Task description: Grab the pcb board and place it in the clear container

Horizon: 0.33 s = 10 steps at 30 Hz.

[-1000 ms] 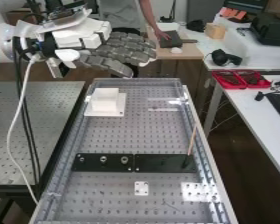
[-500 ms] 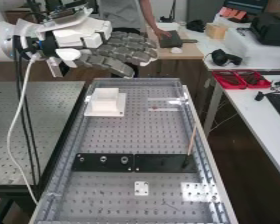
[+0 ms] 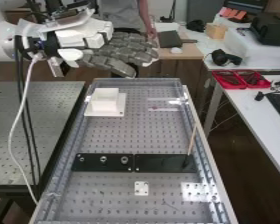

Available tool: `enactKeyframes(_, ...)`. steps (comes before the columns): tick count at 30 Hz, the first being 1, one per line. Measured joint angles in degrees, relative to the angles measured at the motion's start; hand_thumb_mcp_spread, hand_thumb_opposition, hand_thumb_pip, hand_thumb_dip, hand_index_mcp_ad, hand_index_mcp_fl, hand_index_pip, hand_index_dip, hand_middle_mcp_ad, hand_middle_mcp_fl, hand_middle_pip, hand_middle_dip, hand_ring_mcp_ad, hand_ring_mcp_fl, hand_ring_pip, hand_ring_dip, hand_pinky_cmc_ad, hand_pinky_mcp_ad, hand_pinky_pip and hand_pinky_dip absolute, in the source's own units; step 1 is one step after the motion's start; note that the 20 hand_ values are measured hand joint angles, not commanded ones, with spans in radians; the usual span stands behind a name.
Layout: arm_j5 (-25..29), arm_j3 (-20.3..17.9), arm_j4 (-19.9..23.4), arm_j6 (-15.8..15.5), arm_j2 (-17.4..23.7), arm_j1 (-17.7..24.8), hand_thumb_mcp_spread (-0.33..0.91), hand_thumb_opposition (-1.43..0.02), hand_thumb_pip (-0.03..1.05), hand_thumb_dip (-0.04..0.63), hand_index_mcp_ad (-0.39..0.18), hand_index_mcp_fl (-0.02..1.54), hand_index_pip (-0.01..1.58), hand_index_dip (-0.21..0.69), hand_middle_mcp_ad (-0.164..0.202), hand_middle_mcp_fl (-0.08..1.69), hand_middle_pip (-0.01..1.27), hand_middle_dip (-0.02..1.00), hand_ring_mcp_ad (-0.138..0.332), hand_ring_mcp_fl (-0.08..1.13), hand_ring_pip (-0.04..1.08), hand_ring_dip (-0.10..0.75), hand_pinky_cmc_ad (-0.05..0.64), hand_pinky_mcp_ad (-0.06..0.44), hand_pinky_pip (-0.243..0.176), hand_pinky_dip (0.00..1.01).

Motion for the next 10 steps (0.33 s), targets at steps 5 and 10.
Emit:
enactKeyframes(5,-0.09,0.05,0.26,-0.38,0.08,0.14,0.26,-0.71,0.56,0.157,-0.077,0.10,0.23,0.201,0.058,0.15,0.13,0.19,0.220,0.00,0.11,0.030,0.342,0.180,-0.093,0.57)
enactKeyframes(10,0.45,0.02,0.49,-0.58,0.27,0.51,0.26,-0.71,0.56,0.157,-0.077,0.10,0.23,0.201,0.058,0.15,0.13,0.19,0.216,0.00,0.11,0.030,0.342,0.183,-0.093,0.57)
